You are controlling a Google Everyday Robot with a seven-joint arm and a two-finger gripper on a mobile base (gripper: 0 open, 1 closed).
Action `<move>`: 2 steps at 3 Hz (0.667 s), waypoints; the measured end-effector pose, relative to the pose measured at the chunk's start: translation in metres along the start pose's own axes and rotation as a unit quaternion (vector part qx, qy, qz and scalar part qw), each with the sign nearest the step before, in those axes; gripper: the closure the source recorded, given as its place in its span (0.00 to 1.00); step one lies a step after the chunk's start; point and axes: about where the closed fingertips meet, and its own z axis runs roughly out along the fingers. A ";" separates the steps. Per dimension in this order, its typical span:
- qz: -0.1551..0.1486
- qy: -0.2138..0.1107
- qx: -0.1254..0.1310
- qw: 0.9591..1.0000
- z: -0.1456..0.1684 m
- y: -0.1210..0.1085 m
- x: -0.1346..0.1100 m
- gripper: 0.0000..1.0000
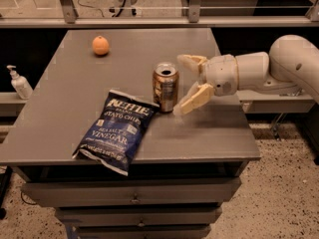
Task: Move orange can near blue chip bag
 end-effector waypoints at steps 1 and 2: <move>-0.028 -0.001 0.040 0.999 -0.048 -0.017 -0.018 0.00; -0.068 0.024 0.116 0.991 -0.115 -0.036 -0.047 0.00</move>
Offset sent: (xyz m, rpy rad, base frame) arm 0.0231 -0.1991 0.1586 -0.1418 -0.3682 -0.4153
